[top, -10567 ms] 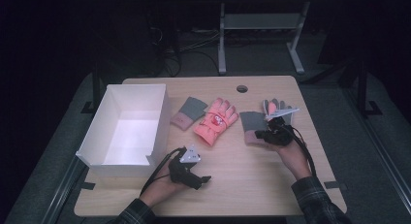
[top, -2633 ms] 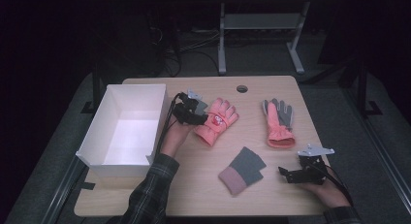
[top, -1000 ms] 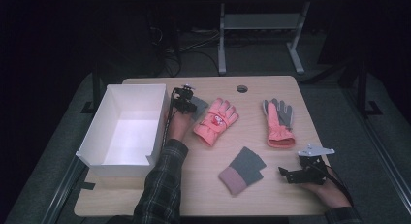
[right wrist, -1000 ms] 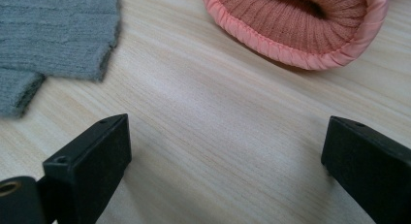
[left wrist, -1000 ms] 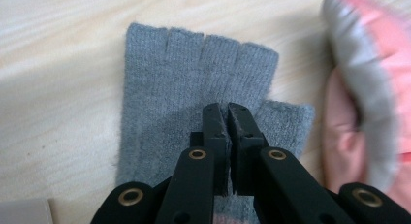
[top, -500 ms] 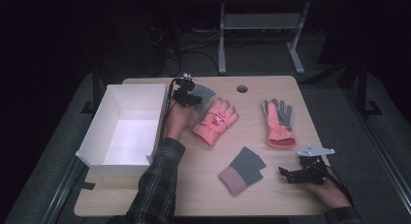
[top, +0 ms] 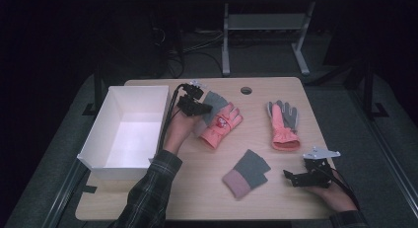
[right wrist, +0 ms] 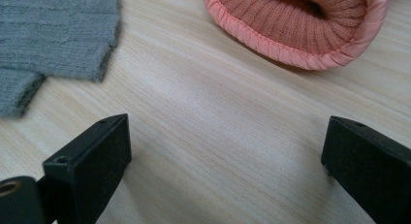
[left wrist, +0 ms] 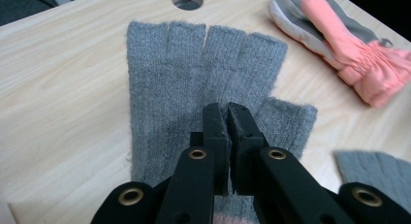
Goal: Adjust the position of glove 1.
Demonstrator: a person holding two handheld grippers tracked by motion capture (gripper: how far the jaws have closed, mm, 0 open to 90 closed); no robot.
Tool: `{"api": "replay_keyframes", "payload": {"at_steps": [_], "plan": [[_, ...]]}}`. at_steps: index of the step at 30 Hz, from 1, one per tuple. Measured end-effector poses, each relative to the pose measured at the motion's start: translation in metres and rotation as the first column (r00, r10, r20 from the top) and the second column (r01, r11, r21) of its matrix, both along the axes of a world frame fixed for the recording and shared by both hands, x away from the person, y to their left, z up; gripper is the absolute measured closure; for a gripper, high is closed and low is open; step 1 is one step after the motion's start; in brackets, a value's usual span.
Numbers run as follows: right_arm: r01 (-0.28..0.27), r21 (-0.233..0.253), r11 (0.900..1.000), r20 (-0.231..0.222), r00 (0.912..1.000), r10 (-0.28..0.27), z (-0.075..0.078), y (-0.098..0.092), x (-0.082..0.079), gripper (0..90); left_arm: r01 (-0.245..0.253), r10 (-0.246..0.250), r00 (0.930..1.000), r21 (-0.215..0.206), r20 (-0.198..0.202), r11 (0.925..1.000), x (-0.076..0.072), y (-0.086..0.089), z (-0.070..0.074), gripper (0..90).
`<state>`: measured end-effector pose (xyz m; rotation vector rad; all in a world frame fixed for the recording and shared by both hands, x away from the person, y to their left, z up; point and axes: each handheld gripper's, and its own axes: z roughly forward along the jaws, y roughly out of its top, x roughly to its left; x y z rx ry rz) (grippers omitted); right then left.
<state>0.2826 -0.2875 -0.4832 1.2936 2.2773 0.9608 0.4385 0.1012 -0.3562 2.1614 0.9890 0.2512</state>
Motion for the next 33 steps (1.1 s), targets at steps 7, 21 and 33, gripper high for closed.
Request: {"api": "replay_keyframes", "payload": {"at_steps": [7, 21, 33], "plan": [[0.002, 0.001, 1.000, 0.000, 1.0000, -0.002, 0.000, 0.000, 0.000, 3.2, 0.070, -0.070, 0.9973, 0.000, -0.022, 0.9976, -0.029, -0.010, 0.002, 87.1], [0.002, 0.002, 1.000, 0.000, 1.0000, -0.002, 0.000, 0.000, 0.000, 3.2, 0.211, -0.212, 0.9757, -0.011, -0.056, 0.9773, -0.079, -0.055, -0.014, 87.1], [0.001, 0.001, 1.000, 0.001, 1.0000, -0.001, 0.000, 0.000, 0.000, 3.2, 0.332, -0.321, 0.9383, 0.075, -0.128, 0.9404, -0.100, -0.096, -0.053, 87.0]]}}
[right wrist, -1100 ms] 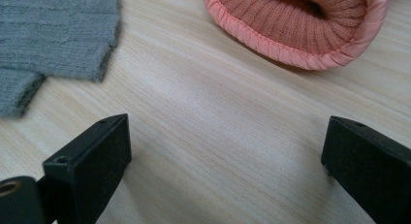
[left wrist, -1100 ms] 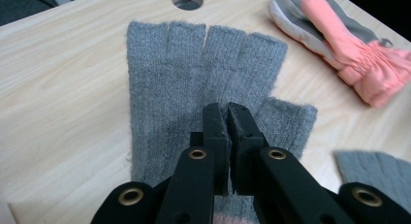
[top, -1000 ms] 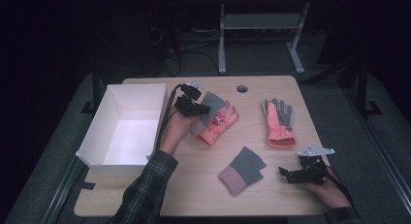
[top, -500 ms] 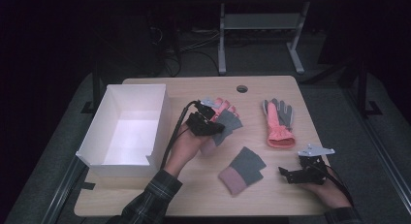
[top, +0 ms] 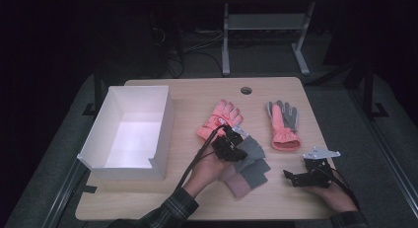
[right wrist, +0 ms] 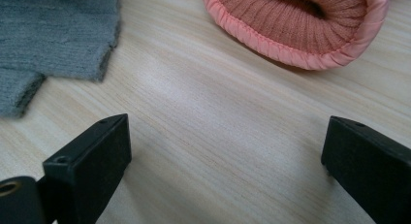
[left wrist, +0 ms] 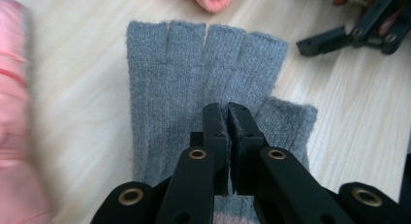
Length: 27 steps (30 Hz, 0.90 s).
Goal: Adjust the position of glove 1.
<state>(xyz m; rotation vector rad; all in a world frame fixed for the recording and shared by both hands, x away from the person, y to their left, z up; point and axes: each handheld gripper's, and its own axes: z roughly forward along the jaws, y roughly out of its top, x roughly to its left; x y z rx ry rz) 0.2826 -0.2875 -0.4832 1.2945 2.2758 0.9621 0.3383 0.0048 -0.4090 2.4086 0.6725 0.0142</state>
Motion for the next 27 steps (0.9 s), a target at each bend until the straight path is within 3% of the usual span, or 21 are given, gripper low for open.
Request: {"api": "replay_keyframes", "payload": {"at_steps": [6, 8, 10, 13, 17, 18, 22, 27], "plan": [[0.000, 0.000, 1.000, -0.001, 1.0000, 0.000, 0.000, 0.000, 0.000, 3.2, 0.009, -0.009, 0.9994, 0.000, -0.032, 1.0000, 0.002, -0.007, -0.017, 83.1], [0.000, 0.000, 1.000, -0.001, 1.0000, 0.000, 0.000, 0.000, 0.000, 3.2, 0.016, -0.016, 0.9992, -0.001, -0.037, 0.9999, 0.003, -0.007, -0.019, 74.1], [-0.001, 0.001, 1.000, -0.001, 1.0000, 0.001, 0.000, 0.000, 0.000, 3.3, 0.021, -0.021, 0.9996, 0.005, -0.017, 0.9998, 0.004, -0.005, -0.017, 63.7], [-0.002, 0.001, 1.000, -0.001, 1.0000, 0.002, 0.000, 0.000, 0.000, 3.3, 0.034, -0.034, 0.9994, -0.017, 0.010, 0.9993, 0.004, 0.008, -0.008, 63.4], [-0.002, 0.001, 1.000, -0.002, 1.0000, 0.002, 0.000, 0.000, 0.000, 3.3, 0.055, -0.055, 0.9974, 0.000, 0.045, 0.9985, 0.003, 0.030, -0.002, 61.5], [-0.002, 0.001, 1.000, -0.001, 1.0000, 0.002, 0.000, 0.000, 0.000, 3.3, 0.050, -0.049, 0.9976, -0.015, 0.049, 0.9986, 0.003, 0.038, -0.002, 61.3], [-0.002, 0.002, 1.000, -0.002, 1.0000, 0.002, 0.000, 0.000, 0.000, 3.3, 0.056, -0.054, 0.9981, -0.065, 0.030, 0.9963, 0.000, 0.058, -0.006, 59.6], [-0.002, 0.001, 1.000, -0.001, 1.0000, 0.002, 0.000, 0.000, 0.000, 3.3, 0.085, -0.084, 0.9964, -0.074, 0.006, 0.9937, -0.002, 0.060, -0.018, 56.2]]}}
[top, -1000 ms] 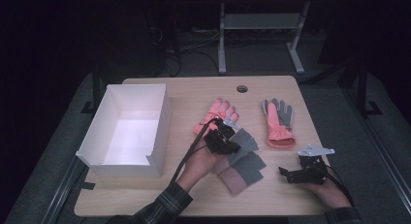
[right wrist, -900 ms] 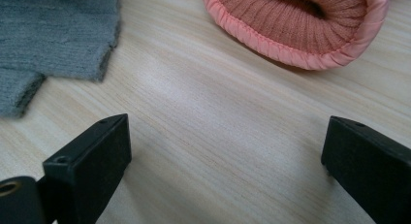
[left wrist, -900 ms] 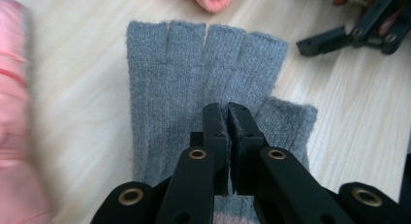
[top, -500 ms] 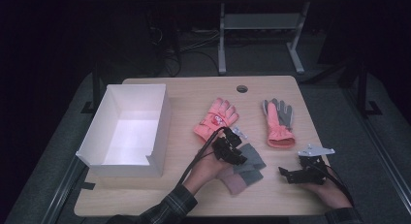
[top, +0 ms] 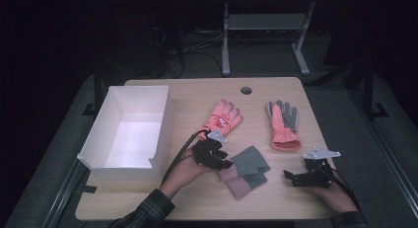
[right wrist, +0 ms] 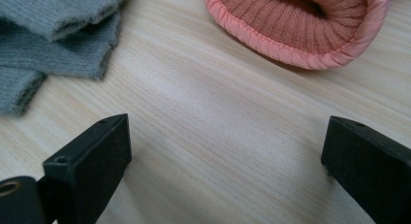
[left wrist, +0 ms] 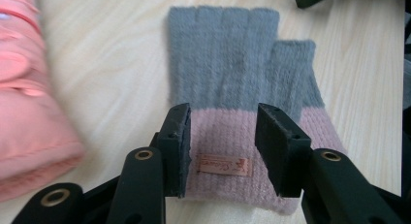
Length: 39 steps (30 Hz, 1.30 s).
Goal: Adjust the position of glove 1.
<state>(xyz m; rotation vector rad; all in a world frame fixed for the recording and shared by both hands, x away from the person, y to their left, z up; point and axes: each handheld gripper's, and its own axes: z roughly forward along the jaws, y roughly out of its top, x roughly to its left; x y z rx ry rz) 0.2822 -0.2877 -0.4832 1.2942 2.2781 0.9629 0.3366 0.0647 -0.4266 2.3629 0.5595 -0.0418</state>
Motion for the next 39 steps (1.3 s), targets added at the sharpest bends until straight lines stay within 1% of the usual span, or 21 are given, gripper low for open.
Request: {"api": "replay_keyframes", "payload": {"at_steps": [4, 6, 7, 8, 10, 13, 17, 19, 20, 21, 22, 23, 25, 29, 30, 32, 33, 35, 36, 37, 39], "plan": [[0.000, 0.000, 1.000, 0.000, 1.0000, 0.000, 0.000, 0.000, 0.000, 3.3, 0.018, -0.018, 0.9998, 0.010, -0.010, 0.9998, 0.000, -0.004, -0.010, 56.5], [0.000, 0.000, 1.000, 0.000, 1.0000, 0.000, 0.000, 0.000, 0.000, 3.3, 0.023, -0.023, 0.9995, 0.000, -0.020, 0.9997, -0.001, -0.005, -0.015, 60.3], [0.001, 0.000, 1.000, 0.000, 1.0000, -0.001, 0.000, 0.000, 0.000, 3.3, 0.026, -0.027, 0.9992, -0.009, -0.031, 0.9996, -0.001, -0.006, -0.018, 62.8], [0.000, 0.000, 1.000, 0.001, 1.0000, 0.000, 0.000, 0.000, 0.000, 3.3, 0.029, -0.030, 0.9984, -0.026, -0.047, 0.9993, -0.002, -0.006, -0.019, 68.2], [0.001, 0.000, 1.000, 0.001, 1.0000, -0.001, 0.000, 0.000, 0.000, 3.3, 0.033, -0.034, 0.9979, -0.016, -0.055, 0.9993, -0.003, -0.008, -0.020, 79.7], [0.001, 0.001, 1.000, 0.000, 1.0000, -0.001, 0.000, 0.000, 0.000, 3.3, 0.037, -0.037, 0.9989, 0.010, -0.029, 0.9993, -0.004, -0.010, -0.019, 86.5], [0.002, 0.000, 1.000, 0.000, 1.0000, -0.002, 0.000, 0.000, 0.000, 3.3, 0.017, -0.017, 0.9999, 0.004, 0.002, 0.9998, -0.007, -0.011, -0.015, 88.4], [0.002, 0.000, 1.000, 0.000, 1.0000, -0.002, 0.000, 0.000, 0.000, 3.3, 0.006, -0.006, 1.0000, 0.004, -0.007, 1.0000, -0.007, -0.010, -0.012, 88.6], [0.002, 0.000, 1.000, 0.000, 1.0000, -0.002, 0.000, 0.000, 0.000, 3.3, -0.002, 0.002, 0.9999, -0.009, -0.011, 1.0000, -0.008, -0.010, -0.011, 88.6], [0.002, 0.000, 1.000, 0.000, 1.0000, -0.002, 0.000, 0.000, 0.000, 3.3, 0.001, -0.001, 1.0000, -0.008, -0.006, 1.0000, -0.008, -0.009, -0.007, 88.6], [0.002, 0.000, 1.000, 0.000, 1.0000, -0.002, 0.000, 0.000, 0.000, 3.3, -0.009, 0.009, 0.9999, -0.026, -0.008, 0.9996, -0.009, -0.008, -0.004, 88.5], [0.002, 0.000, 1.000, 0.000, 1.0000, -0.002, 0.000, 0.000, 0.000, 3.3, -0.011, 0.011, 0.9999, -0.029, -0.004, 0.9995, -0.009, -0.008, 0.000, 88.6], [0.002, 0.000, 1.000, 0.000, 1.0000, -0.002, 0.000, 0.000, 0.000, 3.3, -0.023, 0.022, 0.9995, -0.058, -0.021, 0.9980, -0.012, -0.007, 0.006, 88.6], [0.002, 0.000, 1.000, 0.000, 1.0000, -0.002, 0.000, 0.000, 0.000, 3.2, -0.035, 0.031, 0.9987, -0.083, -0.041, 0.9959, -0.021, -0.013, 0.014, 88.6], [0.002, 0.000, 1.000, 0.000, 1.0000, -0.002, 0.000, 0.000, 0.000, 3.2, -0.030, 0.028, 0.9990, -0.076, -0.036, 0.9966, -0.022, -0.015, 0.016, 88.5], [0.002, 0.000, 1.000, 0.000, 1.0000, -0.002, 0.000, 0.000, 0.000, 3.3, -0.026, 0.023, 0.9991, -0.086, -0.036, 0.9959, -0.028, -0.019, 0.018, 88.5], [0.002, 0.000, 1.000, 0.001, 1.0000, -0.002, 0.000, 0.000, 0.000, 3.3, -0.028, 0.025, 0.9991, -0.079, -0.034, 0.9965, -0.029, -0.020, 0.018, 88.5], [0.002, 0.000, 1.000, 0.001, 1.0000, -0.002, 0.000, 0.000, 0.000, 3.3, -0.040, 0.038, 0.9989, -0.060, -0.027, 0.9974, -0.032, -0.024, 0.016, 88.5], [0.002, 0.000, 1.000, 0.000, 1.0000, -0.002, 0.000, 0.000, 0.000, 3.2, -0.031, 0.030, 0.9994, -0.044, -0.016, 0.9986, -0.033, -0.025, 0.014, 88.5], [0.002, 0.000, 1.000, 0.001, 1.0000, -0.002, 0.000, 0.000, 0.000, 3.3, -0.048, 0.048, 0.9988, -0.046, -0.015, 0.9978, -0.034, -0.027, 0.012, 88.5], [0.002, 0.000, 1.000, 0.001, 1.0000, -0.002, 0.000, 0.000, 0.000, 3.3, -0.037, 0.036, 0.9991, -0.036, -0.020, 0.9987, -0.035, -0.028, 0.008, 88.4]]}}
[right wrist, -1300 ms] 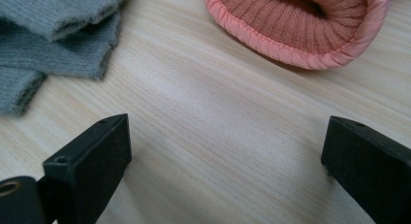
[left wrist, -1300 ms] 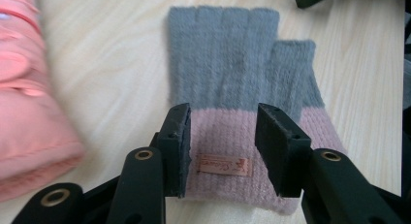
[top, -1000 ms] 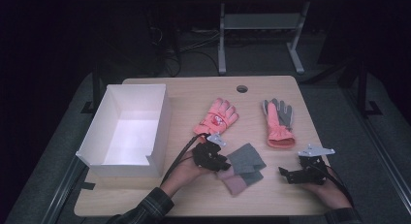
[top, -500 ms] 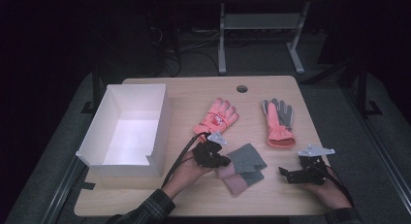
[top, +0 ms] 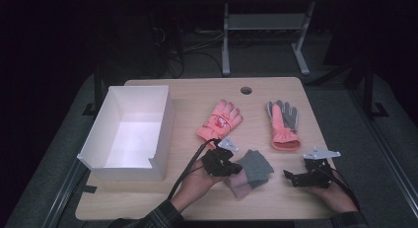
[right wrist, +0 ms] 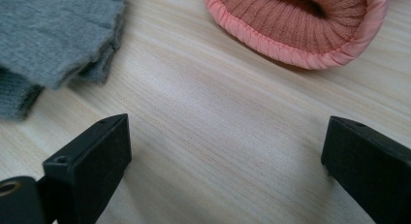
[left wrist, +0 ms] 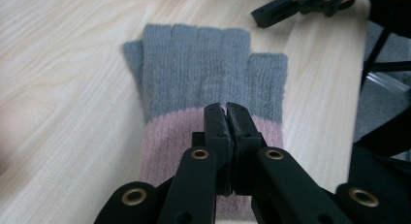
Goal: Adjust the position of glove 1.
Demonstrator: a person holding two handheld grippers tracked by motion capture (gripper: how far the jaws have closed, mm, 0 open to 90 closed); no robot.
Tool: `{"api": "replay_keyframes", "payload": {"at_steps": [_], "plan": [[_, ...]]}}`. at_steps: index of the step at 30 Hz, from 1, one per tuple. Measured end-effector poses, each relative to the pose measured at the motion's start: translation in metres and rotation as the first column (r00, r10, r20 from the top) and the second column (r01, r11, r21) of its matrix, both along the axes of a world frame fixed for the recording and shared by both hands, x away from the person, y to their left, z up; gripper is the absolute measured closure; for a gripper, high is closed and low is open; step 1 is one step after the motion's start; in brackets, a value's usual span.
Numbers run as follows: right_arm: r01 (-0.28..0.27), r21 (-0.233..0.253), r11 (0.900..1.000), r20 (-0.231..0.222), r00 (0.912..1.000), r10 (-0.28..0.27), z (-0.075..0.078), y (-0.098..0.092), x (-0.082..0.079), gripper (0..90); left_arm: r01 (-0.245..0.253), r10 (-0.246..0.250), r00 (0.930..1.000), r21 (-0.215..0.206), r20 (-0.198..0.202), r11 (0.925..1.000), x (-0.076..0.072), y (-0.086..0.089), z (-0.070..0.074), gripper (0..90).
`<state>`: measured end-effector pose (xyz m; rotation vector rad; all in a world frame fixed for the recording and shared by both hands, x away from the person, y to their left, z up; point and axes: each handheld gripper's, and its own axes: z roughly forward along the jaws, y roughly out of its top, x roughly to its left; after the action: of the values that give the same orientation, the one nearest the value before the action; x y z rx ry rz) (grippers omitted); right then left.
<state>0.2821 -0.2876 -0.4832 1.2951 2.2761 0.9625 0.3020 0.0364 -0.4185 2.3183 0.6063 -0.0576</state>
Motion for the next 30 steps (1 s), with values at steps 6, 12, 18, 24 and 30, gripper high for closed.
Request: {"api": "replay_keyframes", "payload": {"at_steps": [6, 12, 18, 24, 30], "plan": [[0.001, 0.000, 1.000, 0.000, 1.0000, -0.001, 0.000, 0.000, 0.000, 3.2, 0.047, -0.046, 0.9986, 0.026, -0.027, 0.9986, -0.003, -0.005, -0.010, 82.4], [0.001, 0.000, 1.000, 0.000, 1.0000, -0.001, 0.000, 0.000, 0.000, 3.2, 0.043, -0.044, 0.9990, 0.013, 0.010, 0.9990, -0.001, -0.003, -0.007, 61.2], [0.000, 0.000, 1.000, -0.001, 1.0000, 0.000, 0.000, 0.000, 0.000, 3.2, 0.029, -0.030, 0.9988, 0.028, 0.040, 0.9992, 0.006, -0.003, -0.005, 39.2], [0.001, 0.001, 1.000, -0.001, 1.0000, -0.001, 0.000, 0.000, 0.000, 3.2, 0.018, -0.020, 0.9985, 0.050, 0.051, 0.9986, 0.016, -0.014, -0.008, 17.1], [0.002, 0.001, 1.000, -0.001, 1.0000, -0.002, 0.000, 0.000, 0.000, 3.2, 0.007, -0.011, 0.9983, 0.062, 0.057, 0.9980, 0.024, -0.028, -0.015, 13.3]]}}
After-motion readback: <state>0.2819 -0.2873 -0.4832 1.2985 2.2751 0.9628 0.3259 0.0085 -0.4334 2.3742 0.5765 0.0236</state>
